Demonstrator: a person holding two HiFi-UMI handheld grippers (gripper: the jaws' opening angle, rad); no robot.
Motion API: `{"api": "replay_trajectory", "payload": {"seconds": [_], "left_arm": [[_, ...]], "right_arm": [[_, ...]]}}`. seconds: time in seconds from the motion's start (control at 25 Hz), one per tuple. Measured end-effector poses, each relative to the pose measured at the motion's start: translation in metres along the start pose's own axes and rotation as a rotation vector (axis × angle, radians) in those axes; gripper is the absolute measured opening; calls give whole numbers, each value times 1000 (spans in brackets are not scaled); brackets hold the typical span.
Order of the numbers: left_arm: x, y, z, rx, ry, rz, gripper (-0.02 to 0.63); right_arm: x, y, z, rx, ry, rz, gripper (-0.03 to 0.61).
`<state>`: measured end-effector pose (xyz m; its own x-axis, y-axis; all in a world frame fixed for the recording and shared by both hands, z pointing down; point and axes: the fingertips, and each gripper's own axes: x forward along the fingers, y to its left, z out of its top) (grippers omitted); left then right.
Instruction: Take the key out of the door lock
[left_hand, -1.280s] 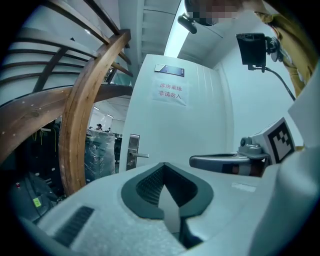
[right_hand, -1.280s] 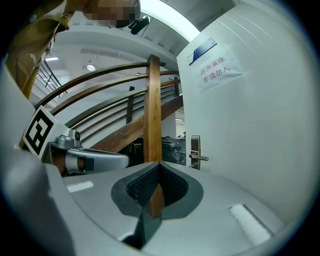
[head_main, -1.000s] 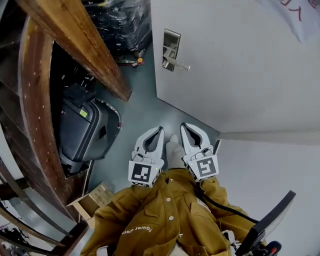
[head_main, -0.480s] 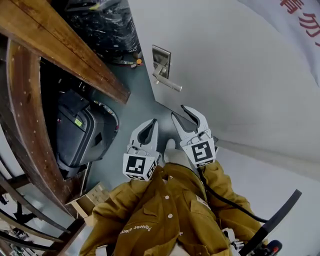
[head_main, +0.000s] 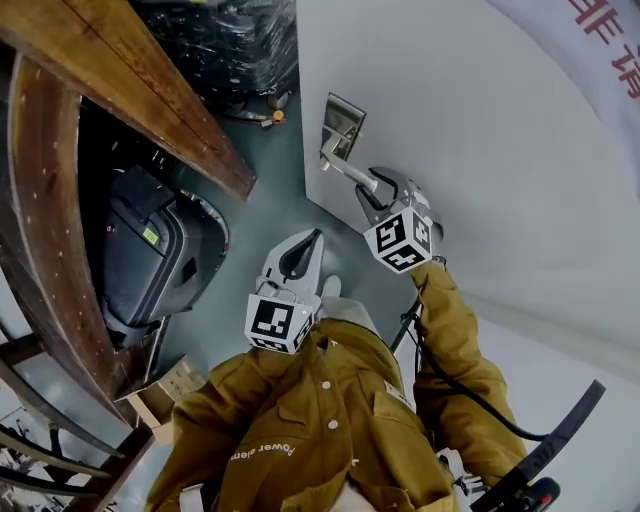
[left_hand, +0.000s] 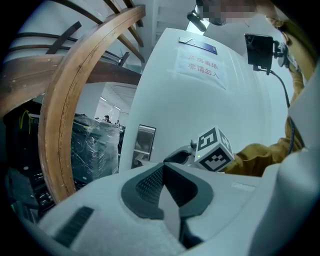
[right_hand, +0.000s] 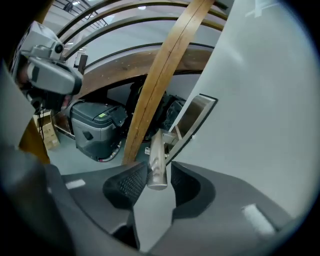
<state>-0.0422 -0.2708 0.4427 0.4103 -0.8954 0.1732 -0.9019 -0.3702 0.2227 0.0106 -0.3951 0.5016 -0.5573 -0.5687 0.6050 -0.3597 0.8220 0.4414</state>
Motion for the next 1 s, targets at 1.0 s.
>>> {"api": "replay_trajectory", "payload": {"seconds": [1.0], "left_arm": [[169, 123, -90, -1252, -158, -219, 68]], "right_arm": [[6, 6, -2, -19, 81, 27, 124]]}}
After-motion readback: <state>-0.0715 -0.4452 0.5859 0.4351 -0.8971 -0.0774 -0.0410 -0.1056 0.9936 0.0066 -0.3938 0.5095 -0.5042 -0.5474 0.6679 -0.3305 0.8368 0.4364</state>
